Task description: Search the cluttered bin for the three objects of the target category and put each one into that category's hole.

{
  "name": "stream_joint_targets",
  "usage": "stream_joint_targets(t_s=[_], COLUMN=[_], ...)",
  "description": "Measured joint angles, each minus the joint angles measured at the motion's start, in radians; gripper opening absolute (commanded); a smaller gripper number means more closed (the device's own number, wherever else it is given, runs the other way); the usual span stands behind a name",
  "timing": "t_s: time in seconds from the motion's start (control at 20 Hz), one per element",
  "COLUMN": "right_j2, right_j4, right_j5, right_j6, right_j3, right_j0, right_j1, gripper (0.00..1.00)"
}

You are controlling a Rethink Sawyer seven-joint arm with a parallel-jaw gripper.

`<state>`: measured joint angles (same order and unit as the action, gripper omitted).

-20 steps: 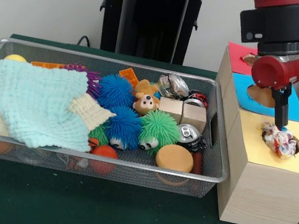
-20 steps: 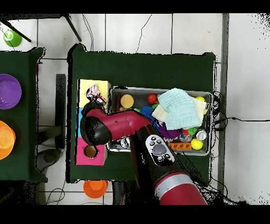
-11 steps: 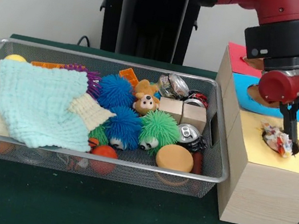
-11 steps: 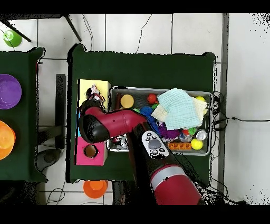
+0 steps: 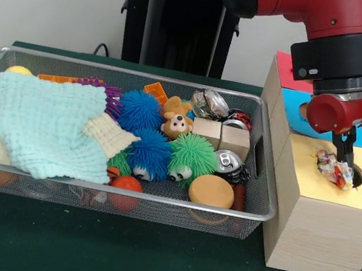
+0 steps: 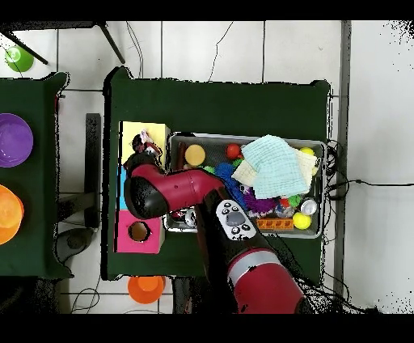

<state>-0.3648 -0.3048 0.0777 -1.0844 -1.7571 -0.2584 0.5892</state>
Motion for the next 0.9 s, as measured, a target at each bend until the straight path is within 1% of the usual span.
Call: stream_joint_targets(t_s=[0.35,0.7,0.9], right_j2=[-0.006,-0.012,-0.018], right_j4=[0.000,0.000,0.000], right_j5=[-0.002,-0.047,-0.096], right_j6=[0.000,0.000,0.000], right_j3=[-0.011,-0.016,-0.017], right_j0=[-0.013,-0.032,-0.039], right_j1=[0.022,0.053,0.080], gripper=[0.00,0.00,0.00])
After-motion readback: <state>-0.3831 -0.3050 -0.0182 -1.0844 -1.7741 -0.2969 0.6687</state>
